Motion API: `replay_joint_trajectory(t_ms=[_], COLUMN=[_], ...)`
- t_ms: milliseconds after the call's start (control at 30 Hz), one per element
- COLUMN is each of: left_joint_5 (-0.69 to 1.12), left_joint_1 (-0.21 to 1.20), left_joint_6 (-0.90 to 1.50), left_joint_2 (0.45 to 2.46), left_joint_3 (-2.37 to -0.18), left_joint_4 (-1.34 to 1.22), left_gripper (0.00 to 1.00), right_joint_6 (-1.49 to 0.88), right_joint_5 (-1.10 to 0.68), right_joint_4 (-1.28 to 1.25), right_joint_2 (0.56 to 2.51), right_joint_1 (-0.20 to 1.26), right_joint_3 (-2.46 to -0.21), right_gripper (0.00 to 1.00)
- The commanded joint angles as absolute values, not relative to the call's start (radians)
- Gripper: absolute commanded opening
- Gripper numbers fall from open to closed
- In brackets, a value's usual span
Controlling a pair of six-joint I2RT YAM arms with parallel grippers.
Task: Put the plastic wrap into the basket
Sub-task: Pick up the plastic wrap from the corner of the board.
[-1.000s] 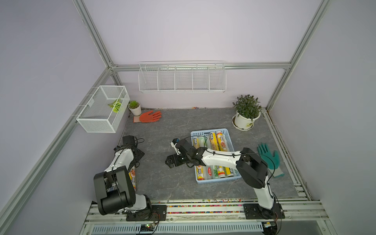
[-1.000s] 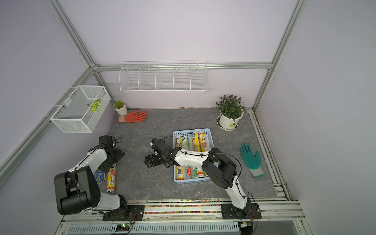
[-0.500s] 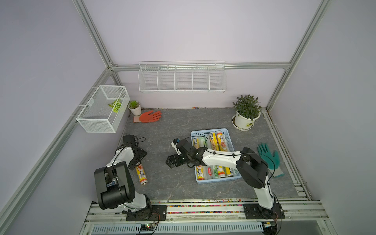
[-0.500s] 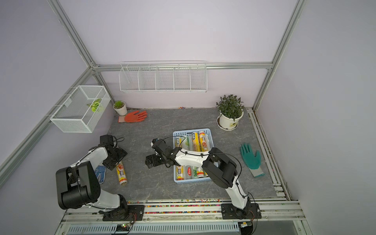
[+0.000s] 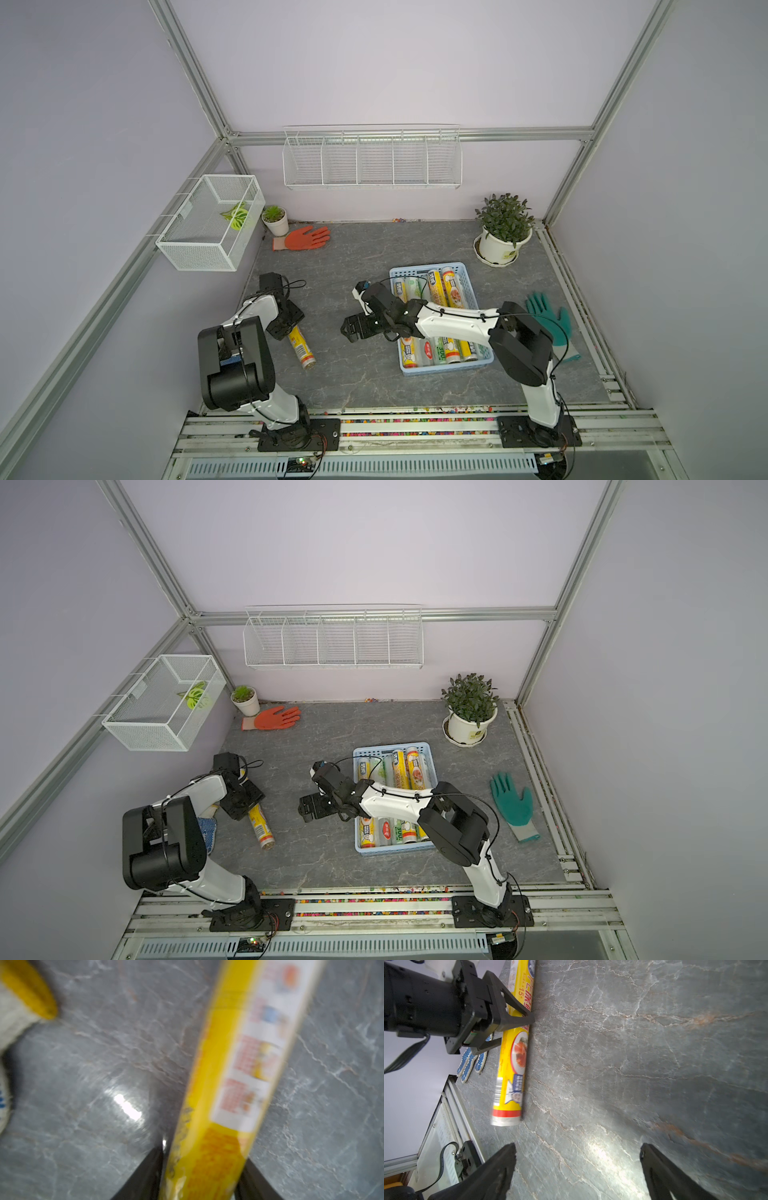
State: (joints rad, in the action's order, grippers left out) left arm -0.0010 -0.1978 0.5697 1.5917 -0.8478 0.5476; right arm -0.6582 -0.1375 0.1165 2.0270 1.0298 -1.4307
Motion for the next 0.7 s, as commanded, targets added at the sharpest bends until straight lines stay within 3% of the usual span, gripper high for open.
replay_joint_trajectory(t_ms=[0,300,667], left_joint_5=[0.025,0.041,0.120], left_joint_1=[-0.161,-0.006,0.265], left_joint_6=[0.559,0.604,0.719], left_joint_2=[1.629,1.510,1.261], left_joint_3=[-0.849,-0.847,-0.870], left_joint_4=[0.576,0.624,0.618], left_gripper=[0.47,0.29,0.19], right_joint_6=[-0.659,-0.648,-0.602], right_joint_5=[-0.107,-0.090,0.011], right_joint_4=[0.144,0.163,0.245], right_joint_2=[1.965,1.848,1.669], right_joint_1=[1.017,0.999,0.993], right_joint_3=[-1.395,-1.318,-1.233], right_gripper=[0.99,0.98,0.98])
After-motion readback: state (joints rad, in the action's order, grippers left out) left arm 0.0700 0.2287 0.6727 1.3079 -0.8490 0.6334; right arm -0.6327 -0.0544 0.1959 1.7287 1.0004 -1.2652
